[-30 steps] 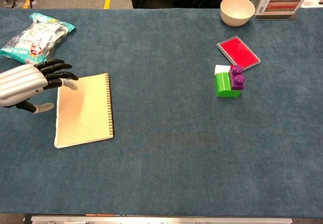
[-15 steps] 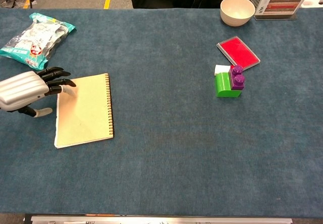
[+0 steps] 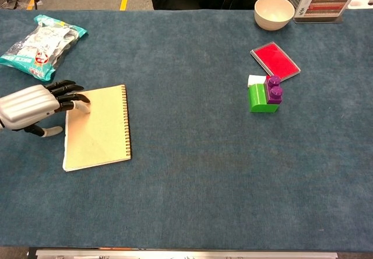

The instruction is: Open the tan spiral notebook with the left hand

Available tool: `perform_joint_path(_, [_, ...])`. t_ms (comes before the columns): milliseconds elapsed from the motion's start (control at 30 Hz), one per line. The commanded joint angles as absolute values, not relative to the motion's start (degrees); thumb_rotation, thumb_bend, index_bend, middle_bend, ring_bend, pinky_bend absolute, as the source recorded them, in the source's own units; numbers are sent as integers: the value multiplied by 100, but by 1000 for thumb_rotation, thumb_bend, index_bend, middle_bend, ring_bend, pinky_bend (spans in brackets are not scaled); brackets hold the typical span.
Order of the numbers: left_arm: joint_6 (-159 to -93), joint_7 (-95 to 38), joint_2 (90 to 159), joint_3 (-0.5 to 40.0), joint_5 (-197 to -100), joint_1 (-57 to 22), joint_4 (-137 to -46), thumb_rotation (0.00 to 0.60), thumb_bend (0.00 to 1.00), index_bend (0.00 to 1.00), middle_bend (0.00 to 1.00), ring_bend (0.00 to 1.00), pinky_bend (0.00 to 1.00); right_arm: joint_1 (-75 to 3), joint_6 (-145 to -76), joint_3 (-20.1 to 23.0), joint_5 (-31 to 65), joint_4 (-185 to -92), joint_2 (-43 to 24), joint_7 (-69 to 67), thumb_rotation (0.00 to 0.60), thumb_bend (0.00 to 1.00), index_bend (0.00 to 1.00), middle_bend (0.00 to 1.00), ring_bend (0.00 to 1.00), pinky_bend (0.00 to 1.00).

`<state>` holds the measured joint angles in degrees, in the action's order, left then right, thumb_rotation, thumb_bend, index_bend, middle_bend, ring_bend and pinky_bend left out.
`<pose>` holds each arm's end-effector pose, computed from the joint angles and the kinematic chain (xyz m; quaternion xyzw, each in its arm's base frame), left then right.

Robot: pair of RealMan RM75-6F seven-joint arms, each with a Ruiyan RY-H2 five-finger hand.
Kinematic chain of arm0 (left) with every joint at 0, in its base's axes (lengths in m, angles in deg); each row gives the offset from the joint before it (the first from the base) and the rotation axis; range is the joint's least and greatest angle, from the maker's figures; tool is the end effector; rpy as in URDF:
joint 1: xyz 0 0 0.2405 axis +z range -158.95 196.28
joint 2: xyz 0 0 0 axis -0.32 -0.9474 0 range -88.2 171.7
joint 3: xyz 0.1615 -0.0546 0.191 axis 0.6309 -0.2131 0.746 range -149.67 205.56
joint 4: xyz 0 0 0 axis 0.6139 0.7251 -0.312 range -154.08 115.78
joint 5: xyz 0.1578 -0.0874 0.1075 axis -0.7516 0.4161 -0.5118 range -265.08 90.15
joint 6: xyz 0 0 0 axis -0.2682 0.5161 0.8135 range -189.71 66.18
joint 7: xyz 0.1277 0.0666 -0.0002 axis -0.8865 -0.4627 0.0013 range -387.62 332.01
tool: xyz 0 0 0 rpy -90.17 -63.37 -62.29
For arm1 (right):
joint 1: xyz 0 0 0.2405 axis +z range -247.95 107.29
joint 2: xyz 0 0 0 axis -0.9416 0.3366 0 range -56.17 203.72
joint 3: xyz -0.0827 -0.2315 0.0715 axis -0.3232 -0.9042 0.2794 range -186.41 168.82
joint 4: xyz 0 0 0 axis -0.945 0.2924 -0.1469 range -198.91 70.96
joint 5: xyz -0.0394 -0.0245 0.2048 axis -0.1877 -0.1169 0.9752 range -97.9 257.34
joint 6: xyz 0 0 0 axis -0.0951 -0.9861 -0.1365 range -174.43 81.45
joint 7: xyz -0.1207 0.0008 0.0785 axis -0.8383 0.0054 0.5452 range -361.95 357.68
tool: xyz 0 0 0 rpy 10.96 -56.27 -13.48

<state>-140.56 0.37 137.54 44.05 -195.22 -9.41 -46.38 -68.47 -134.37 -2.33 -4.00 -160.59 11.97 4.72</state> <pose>-0.3357 0.2791 0.0175 -0.8644 -0.2306 -0.3148 0.3171 -0.3057 -0.1765 0.1824 0.5213 -0.4195 0.4483 0.5928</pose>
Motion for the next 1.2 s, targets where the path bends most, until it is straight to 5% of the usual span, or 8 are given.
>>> perform_joint_path(33, [-14091, 35, 13764, 4408, -19527, -954, -4654, 600, 289, 225, 160, 40, 0, -6850, -13442, -230, -397, -16051, 1196, 484, 600, 533, 382, 369, 277, 367])
perform_joint_path(1200, [-13895, 385, 13771, 4425, -19389, -1079, -5097, 600, 290, 215, 134, 40, 0, -6880, -13500, -206, -372, -16057, 1209, 460, 600, 532, 382, 369, 276, 367])
